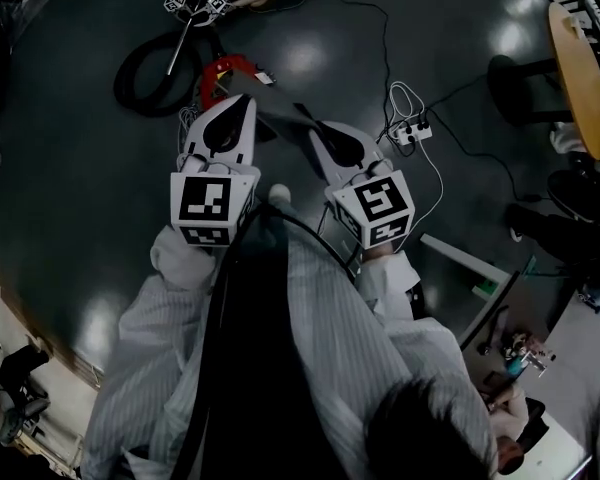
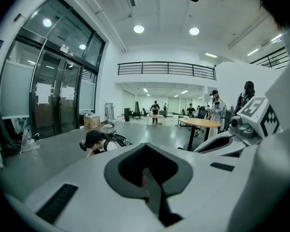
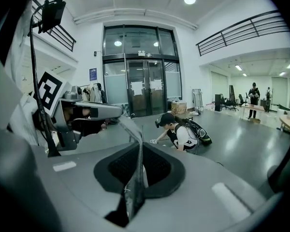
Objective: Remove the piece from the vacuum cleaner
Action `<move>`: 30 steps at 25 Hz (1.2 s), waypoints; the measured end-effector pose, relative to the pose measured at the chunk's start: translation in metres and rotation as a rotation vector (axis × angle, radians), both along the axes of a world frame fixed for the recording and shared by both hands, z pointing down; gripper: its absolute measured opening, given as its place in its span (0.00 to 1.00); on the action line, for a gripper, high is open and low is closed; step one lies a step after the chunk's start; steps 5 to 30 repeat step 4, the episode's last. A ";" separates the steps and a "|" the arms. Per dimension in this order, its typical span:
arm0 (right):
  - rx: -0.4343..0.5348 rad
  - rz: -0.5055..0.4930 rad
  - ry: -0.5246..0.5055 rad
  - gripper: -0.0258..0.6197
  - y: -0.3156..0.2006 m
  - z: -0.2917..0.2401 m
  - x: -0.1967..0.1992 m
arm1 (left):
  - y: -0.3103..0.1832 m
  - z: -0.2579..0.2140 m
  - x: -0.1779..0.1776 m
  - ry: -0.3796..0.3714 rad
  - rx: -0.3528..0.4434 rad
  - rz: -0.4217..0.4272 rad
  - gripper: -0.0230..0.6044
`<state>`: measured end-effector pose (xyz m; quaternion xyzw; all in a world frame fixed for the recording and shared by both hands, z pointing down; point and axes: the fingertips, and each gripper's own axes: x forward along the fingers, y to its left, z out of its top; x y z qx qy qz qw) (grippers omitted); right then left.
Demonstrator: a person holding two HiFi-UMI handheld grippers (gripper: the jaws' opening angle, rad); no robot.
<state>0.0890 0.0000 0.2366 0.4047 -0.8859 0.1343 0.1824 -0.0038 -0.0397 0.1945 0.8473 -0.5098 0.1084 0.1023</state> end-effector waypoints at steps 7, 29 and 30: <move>0.009 0.001 0.002 0.08 -0.001 -0.005 0.006 | 0.003 -0.004 0.008 -0.008 -0.017 0.023 0.04; 0.009 0.001 0.002 0.08 -0.001 -0.005 0.006 | 0.003 -0.004 0.008 -0.008 -0.017 0.023 0.04; 0.009 0.001 0.002 0.08 -0.001 -0.005 0.006 | 0.003 -0.004 0.008 -0.008 -0.017 0.023 0.04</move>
